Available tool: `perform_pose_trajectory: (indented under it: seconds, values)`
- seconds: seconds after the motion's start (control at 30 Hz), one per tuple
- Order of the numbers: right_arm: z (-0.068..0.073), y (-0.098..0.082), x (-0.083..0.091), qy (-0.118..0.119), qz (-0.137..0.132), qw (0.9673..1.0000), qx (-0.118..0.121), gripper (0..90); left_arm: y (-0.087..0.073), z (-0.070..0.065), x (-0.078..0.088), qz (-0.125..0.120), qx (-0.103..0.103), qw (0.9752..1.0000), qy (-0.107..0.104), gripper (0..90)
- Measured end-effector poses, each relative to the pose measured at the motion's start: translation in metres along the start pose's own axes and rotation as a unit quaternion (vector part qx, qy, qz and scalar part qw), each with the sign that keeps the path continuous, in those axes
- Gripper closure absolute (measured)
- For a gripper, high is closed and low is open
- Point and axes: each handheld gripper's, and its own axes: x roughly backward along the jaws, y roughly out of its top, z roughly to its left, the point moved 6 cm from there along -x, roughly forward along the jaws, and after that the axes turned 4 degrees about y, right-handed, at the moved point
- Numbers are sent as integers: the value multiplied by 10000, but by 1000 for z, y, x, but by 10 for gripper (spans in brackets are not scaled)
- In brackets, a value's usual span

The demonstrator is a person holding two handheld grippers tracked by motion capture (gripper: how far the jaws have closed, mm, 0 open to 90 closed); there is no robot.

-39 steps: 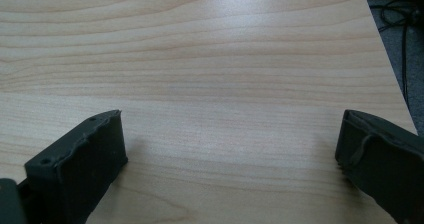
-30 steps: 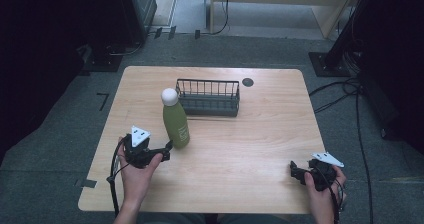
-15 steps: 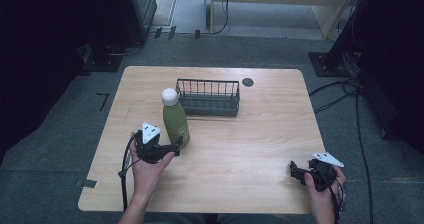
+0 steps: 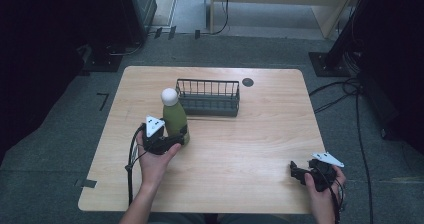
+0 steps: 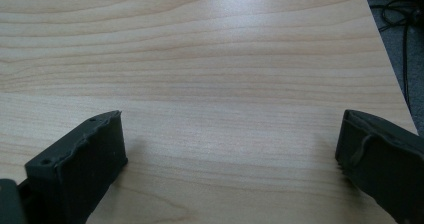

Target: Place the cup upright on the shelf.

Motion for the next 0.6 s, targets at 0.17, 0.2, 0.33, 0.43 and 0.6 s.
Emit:
perform_pose_trajectory:
  seconds: [0.17, 0.2, 0.33, 0.43, 0.6]
  values:
    - [0, 0, 0, 1, -1, 10000, -2, 0, 3, -2, -2, 11, -39, 10000, 50, 152]
    - [0, 0, 0, 2, 0, 10000, -1, 0, 6, -3, -4, -5, -38, 10000, 47, 152]
    - [0, 0, 0, 4, -2, 10000, -5, 0, 8, -4, -7, 0, 20, 10000, 18, 154]
    - [0, 0, 0, 4, -1, 10000, -9, 0, 8, -4, -9, -7, 50, 10000, 24, 154]
    - [0, 0, 0, 11, -1, 10000, -13, 0, 10, -4, -10, -98, 71, 9999, 60, 172]
